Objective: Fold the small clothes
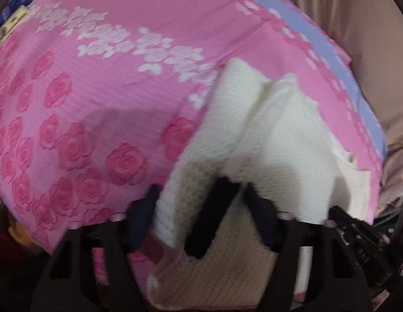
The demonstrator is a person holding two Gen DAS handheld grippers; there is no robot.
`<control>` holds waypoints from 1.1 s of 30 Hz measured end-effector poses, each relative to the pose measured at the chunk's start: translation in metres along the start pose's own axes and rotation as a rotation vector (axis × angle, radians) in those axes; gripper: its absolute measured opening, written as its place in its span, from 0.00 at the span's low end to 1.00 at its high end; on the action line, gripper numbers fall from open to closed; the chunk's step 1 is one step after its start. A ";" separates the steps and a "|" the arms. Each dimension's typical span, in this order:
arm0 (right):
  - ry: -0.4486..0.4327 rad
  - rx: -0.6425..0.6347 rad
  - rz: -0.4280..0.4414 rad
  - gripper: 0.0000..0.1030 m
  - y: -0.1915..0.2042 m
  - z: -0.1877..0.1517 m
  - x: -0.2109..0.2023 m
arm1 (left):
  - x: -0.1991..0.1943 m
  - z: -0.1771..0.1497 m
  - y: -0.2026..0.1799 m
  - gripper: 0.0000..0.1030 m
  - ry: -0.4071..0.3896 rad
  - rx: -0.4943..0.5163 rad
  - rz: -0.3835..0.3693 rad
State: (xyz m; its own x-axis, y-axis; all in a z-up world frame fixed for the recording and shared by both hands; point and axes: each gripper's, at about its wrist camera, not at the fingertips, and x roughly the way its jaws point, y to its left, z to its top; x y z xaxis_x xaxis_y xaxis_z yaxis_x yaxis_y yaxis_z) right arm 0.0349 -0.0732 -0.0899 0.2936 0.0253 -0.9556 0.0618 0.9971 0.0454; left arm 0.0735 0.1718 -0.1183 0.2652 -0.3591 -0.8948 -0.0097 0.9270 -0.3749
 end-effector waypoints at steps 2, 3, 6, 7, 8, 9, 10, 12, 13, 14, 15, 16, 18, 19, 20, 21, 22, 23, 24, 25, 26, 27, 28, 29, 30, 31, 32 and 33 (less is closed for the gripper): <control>-0.023 0.033 0.008 0.21 -0.012 -0.017 -0.017 | -0.007 0.003 -0.007 0.28 0.010 0.002 -0.026; -0.030 0.047 0.009 0.24 -0.018 -0.028 -0.020 | -0.015 0.004 -0.014 0.27 0.005 0.014 -0.049; -0.050 0.107 0.003 0.24 -0.041 -0.060 -0.042 | -0.043 0.004 -0.057 0.25 -0.030 0.112 -0.130; -0.056 0.128 -0.002 0.25 -0.050 -0.068 -0.049 | -0.053 0.002 -0.080 0.24 -0.039 0.168 -0.157; -0.065 0.162 -0.011 0.25 -0.062 -0.080 -0.058 | -0.059 -0.001 -0.097 0.24 -0.046 0.210 -0.176; -0.071 0.186 -0.020 0.25 -0.069 -0.086 -0.062 | -0.066 -0.006 -0.127 0.24 -0.053 0.283 -0.209; -0.078 0.214 -0.029 0.25 -0.078 -0.093 -0.069 | -0.070 -0.011 -0.153 0.24 -0.055 0.344 -0.241; -0.103 0.281 -0.048 0.25 -0.098 -0.108 -0.082 | -0.069 -0.025 -0.202 0.24 -0.035 0.441 -0.306; -0.114 0.310 -0.055 0.25 -0.106 -0.114 -0.087 | -0.064 -0.033 -0.226 0.23 -0.015 0.489 -0.335; -0.124 0.335 -0.061 0.25 -0.114 -0.120 -0.092 | -0.057 -0.044 -0.252 0.23 0.011 0.546 -0.356; -0.138 0.366 -0.070 0.27 -0.123 -0.129 -0.097 | -0.046 -0.058 -0.278 0.23 0.037 0.614 -0.361; -0.146 0.390 -0.079 0.30 -0.130 -0.135 -0.100 | -0.038 -0.066 -0.291 0.24 0.055 0.653 -0.360; -0.148 0.440 -0.092 0.31 -0.144 -0.149 -0.101 | 0.000 -0.098 -0.321 0.25 0.135 0.750 -0.305; -0.143 0.464 -0.096 0.31 -0.150 -0.155 -0.100 | 0.018 -0.106 -0.328 0.26 0.176 0.768 -0.266; -0.137 0.487 -0.100 0.31 -0.156 -0.161 -0.101 | 0.033 -0.113 -0.332 0.27 0.215 0.768 -0.219; -0.141 0.508 -0.110 0.31 -0.161 -0.167 -0.104 | 0.037 -0.116 -0.331 0.28 0.235 0.732 -0.215; -0.155 0.518 -0.118 0.31 -0.164 -0.171 -0.109 | 0.030 -0.114 -0.328 0.33 0.227 0.699 -0.241; -0.167 0.520 -0.124 0.31 -0.165 -0.174 -0.113 | 0.019 -0.111 -0.324 0.38 0.210 0.674 -0.271; -0.183 0.521 -0.134 0.34 -0.167 -0.177 -0.118 | 0.003 -0.104 -0.318 0.40 0.190 0.655 -0.307; -0.197 0.524 -0.143 0.37 -0.168 -0.179 -0.122 | -0.009 -0.098 -0.313 0.45 0.172 0.645 -0.326; -0.209 0.531 -0.138 0.39 -0.169 -0.178 -0.126 | -0.022 -0.091 -0.304 0.51 0.146 0.635 -0.342; -0.215 0.536 -0.128 0.40 -0.170 -0.176 -0.127 | -0.036 -0.079 -0.294 0.55 0.100 0.623 -0.338; -0.223 0.546 -0.108 0.41 -0.170 -0.173 -0.129 | -0.044 -0.072 -0.284 0.62 0.063 0.615 -0.313; -0.240 0.559 -0.069 0.44 -0.171 -0.168 -0.132 | -0.047 -0.066 -0.276 0.64 0.045 0.612 -0.282; -0.254 0.565 -0.041 0.52 -0.170 -0.163 -0.135 | -0.046 -0.059 -0.267 0.64 0.041 0.612 -0.235; -0.268 0.569 -0.013 0.61 -0.170 -0.157 -0.136 | -0.043 -0.056 -0.258 0.64 0.045 0.607 -0.194; -0.275 0.571 0.009 0.65 -0.169 -0.150 -0.135 | -0.038 -0.054 -0.247 0.63 0.050 0.597 -0.151; -0.269 0.578 0.030 0.67 -0.168 -0.142 -0.131 | -0.031 -0.054 -0.235 0.63 0.059 0.582 -0.096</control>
State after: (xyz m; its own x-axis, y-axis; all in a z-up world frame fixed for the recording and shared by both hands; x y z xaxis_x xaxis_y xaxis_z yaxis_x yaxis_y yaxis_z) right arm -0.1493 -0.2333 -0.0141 0.5276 -0.0409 -0.8485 0.5324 0.7942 0.2928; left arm 0.0151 -0.0402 -0.0154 0.1843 -0.4338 -0.8819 0.5465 0.7910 -0.2749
